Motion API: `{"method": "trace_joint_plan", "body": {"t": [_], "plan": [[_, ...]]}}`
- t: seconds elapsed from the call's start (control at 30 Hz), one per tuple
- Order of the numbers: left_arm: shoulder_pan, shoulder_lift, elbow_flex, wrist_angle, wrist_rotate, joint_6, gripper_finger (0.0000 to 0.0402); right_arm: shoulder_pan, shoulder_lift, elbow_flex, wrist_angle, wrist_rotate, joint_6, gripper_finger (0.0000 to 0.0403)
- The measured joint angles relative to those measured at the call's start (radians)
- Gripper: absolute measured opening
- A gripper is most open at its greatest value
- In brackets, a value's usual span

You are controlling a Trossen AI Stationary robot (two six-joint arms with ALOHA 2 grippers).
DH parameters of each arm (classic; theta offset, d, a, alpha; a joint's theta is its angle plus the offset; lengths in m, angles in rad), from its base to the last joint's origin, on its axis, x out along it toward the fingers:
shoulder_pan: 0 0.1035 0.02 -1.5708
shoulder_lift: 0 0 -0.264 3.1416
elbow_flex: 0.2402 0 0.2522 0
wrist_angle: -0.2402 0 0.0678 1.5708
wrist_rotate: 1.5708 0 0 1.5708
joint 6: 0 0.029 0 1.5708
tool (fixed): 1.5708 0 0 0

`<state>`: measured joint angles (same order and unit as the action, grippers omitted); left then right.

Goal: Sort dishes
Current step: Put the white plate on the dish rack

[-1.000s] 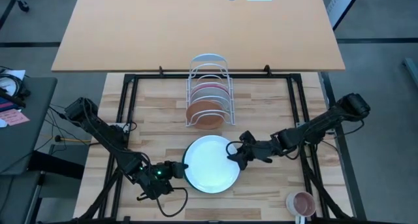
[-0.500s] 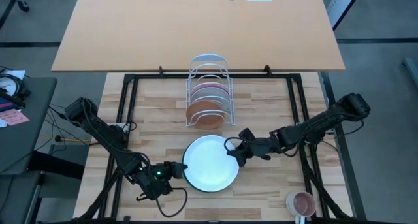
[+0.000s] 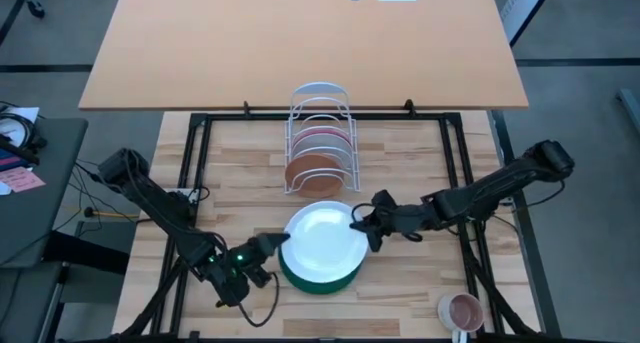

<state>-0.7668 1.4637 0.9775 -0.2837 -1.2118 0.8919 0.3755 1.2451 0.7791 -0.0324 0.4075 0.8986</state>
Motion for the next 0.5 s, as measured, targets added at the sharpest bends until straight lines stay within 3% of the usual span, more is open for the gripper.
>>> {"method": "trace_joint_plan", "body": {"t": [0.17, 0.33, 0.5], "plan": [[-0.025, -0.058, -0.002, -0.021, -0.107, -0.108, 0.0186, 0.033, -0.123, 0.075, -0.08, 0.093, -0.119, 0.0012], [-0.032, -0.155, -0.003, 0.048, -0.357, -0.186, 0.0187, 0.078, -0.228, 0.146, -0.099, 0.191, -0.259, 0.0008], [-0.022, -0.32, -0.003, 0.081, -0.26, -0.465, 0.0187, 0.117, -0.263, 0.241, -0.084, 0.429, -0.506, 0.0008]]}}
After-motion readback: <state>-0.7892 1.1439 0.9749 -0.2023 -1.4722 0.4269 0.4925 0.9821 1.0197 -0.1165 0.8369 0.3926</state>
